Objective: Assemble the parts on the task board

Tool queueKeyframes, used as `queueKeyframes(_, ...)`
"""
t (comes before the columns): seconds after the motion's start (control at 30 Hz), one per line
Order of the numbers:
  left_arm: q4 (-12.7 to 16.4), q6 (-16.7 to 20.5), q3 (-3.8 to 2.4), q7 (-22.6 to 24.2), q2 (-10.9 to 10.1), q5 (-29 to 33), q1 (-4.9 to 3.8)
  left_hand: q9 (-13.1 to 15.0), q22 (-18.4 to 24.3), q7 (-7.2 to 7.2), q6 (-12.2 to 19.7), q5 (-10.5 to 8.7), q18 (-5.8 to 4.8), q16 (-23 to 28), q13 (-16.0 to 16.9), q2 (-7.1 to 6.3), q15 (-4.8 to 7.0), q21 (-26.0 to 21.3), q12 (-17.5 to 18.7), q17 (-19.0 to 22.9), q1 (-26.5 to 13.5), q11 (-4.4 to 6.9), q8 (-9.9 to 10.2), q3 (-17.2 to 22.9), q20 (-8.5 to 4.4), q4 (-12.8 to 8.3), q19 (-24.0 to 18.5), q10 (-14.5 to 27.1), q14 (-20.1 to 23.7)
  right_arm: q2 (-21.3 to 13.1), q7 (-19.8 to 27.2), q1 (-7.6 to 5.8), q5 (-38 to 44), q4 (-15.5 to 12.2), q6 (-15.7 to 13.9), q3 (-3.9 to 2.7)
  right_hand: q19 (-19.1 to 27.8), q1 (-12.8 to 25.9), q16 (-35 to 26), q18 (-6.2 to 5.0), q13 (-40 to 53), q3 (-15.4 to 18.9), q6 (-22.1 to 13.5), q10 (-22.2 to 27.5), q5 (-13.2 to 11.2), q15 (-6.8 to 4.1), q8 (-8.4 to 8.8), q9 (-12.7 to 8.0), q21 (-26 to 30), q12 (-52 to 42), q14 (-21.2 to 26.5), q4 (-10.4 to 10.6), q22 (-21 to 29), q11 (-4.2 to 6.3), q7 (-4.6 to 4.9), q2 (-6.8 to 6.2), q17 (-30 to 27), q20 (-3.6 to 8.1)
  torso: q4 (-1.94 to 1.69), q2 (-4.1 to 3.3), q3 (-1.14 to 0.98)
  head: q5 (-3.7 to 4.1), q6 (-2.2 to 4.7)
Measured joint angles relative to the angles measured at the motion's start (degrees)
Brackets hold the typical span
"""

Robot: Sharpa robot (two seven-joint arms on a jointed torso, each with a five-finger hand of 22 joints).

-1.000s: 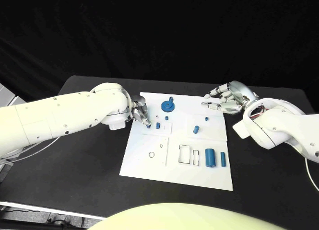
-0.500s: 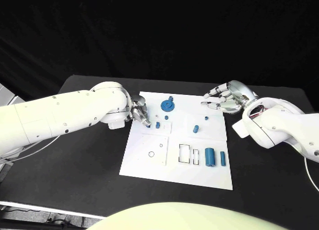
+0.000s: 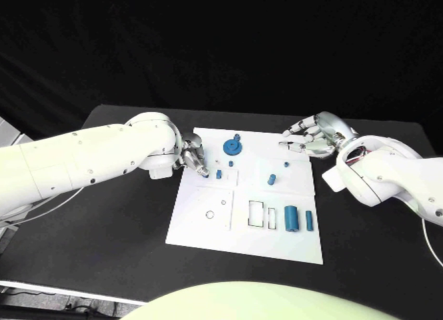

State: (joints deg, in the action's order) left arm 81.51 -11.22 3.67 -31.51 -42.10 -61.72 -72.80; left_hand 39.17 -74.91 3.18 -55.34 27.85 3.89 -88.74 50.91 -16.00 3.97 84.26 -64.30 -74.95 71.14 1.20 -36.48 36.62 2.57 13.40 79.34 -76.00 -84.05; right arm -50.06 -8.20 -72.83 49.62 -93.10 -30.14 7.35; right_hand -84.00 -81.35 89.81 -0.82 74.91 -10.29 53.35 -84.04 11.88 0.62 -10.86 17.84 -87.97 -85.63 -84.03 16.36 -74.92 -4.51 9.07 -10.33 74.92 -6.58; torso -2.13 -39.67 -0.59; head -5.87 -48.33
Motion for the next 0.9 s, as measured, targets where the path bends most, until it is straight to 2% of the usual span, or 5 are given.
queueKeyframes(0.53, -1.8, -0.4, 0.01, -0.2, 1.5, 0.3, -0.03, 0.1, 0.0, -0.01, -0.2, -0.05, 0.00, 0.0, 0.0, -0.23, 0.00, 0.0, 0.0, 0.0, -0.2, -0.09, 0.0, 0.0, 0.00, 0.0, 0.0, -0.1, 0.0, 0.1, 0.0, 0.00, 0.0, 0.0, 0.0, 0.00, 0.0, 0.0, 0.0, 0.00, 0.0, 0.0, 0.0, 0.0, 0.0, -0.21, 0.00, 0.0, 0.0, 0.0, 0.2, 0.0, 0.0, 0.00, 0.00, 0.00, 0.0, 0.00, -0.02, -0.03, -0.03, 0.14, -0.20)
queueKeyframes(0.9, -4.2, -1.3, 0.10, -0.6, 3.2, 0.7, -0.07, 0.0, 0.0, -0.03, -0.4, -0.15, 0.00, 0.0, -0.2, -0.19, 0.00, 0.0, 0.0, 0.0, -0.4, -0.11, 0.0, 0.0, 0.00, 0.0, 0.0, -0.1, 0.0, 0.1, 0.0, 0.01, 0.0, 0.0, 0.0, 0.00, 0.0, 0.0, 0.0, 0.00, 0.0, 0.0, 0.0, 0.0, 0.0, -0.21, 0.00, 0.0, 0.0, 0.0, 0.2, 0.0, 0.0, 0.00, 0.00, 0.00, 0.0, 0.00, 0.01, 0.00, -0.01, 0.17, -0.40)
